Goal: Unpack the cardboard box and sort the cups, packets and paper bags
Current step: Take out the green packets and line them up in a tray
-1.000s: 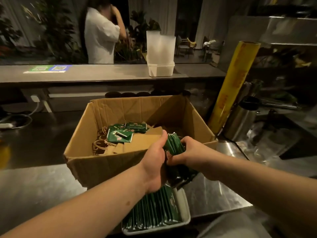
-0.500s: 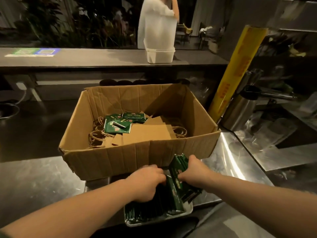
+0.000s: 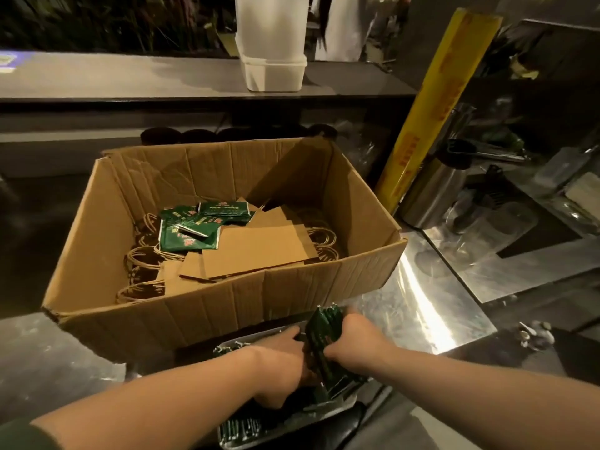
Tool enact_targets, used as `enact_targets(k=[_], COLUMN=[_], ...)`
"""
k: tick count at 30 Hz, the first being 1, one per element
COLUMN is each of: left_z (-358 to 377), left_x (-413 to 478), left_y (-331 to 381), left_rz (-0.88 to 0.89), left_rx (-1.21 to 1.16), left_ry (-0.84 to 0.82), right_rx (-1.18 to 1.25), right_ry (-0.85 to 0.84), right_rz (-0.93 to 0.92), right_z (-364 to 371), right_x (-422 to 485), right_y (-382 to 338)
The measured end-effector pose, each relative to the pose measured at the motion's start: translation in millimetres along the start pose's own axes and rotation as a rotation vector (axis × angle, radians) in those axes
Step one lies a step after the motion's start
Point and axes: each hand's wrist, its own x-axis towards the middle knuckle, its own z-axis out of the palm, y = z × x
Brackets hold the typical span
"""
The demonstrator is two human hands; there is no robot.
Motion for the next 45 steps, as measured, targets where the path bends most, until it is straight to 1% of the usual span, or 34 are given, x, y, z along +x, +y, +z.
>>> enact_targets(k=[3,6,9,12,14,16,19,21,24,26,29,31,34,37,42,45], left_z=[9.7,4.8,4.8,16.4,22.6,25.6,29.3,29.1,20.9,14.4,6.9,2.8,-4.1,-15.3,-58.7,-90.1], left_x=[2.5,2.7,1.2,-6.5,-16.5,-27.2,-34.5,-36.4,-34.2,-32.4,-28.7,-28.3,-31.6,-41.7,-77.2,-113.2], left_y=[-9.9,-10.5,-14.4,-20.0,-23.1,-25.6,-30.9,-32.8,-28.2,-23.8,-19.2,-16.3,-11.8,-8.7,-2.2,-15.5], left_rz=[0.041,0.054,0.045,0.07,0.079,0.041,-0.05,-0.104,-0.12,-0.118,-0.136,-0.154,-0.157,-0.163,-0.26,-0.337], left_rx=[0.182,0.203,0.113,-0.014,-0.13,-0.209,-0.16,-0.135,-0.11,-0.12,-0.113,-0.071,0.017,-0.031,-0.192,-0.339], left_ry=[-0.024,-0.04,0.022,0.189,0.306,0.354,0.408,0.425,0.408,0.332,0.273,0.238,0.186,0.201,0.341,0.549], right_rx=[-0.045,-0.122,-0.145,-0.162,-0.102,-0.033,0.058,0.056,-0.15,-0.243,-0.229,-0.224,-0.328,-0.39,-0.331,-0.308], right_ry=[0.012,0.059,0.058,0.021,-0.006,-0.061,-0.113,-0.13,-0.178,-0.22,-0.259,-0.253,-0.26,-0.313,-0.287,-0.27], right_rz=[-0.016,-0.07,-0.096,-0.094,-0.077,-0.051,-0.056,-0.087,-0.144,-0.173,-0.169,-0.154,-0.203,-0.247,-0.357,-0.477], right_z=[4.1,10.9,25.9,39.5,44.4,47.1,48.3,47.8,43.1,39.3,32.2,27.8,18.7,-1.6,-51.1,-92.7], right_x=[2.8,1.4,-0.8,-1.8,-0.1,1.3,0.6,0.6,-0.6,-1.6,-0.3,0.0,-4.8,-13.7,-27.7,-36.9], right_y=[-2.6,-7.5,-10.7,-10.0,-9.8,-11.0,-13.0,-13.8,-15.7,-16.4,-12.7,-11.2,-17.8,-36.2,-81.7,-123.6])
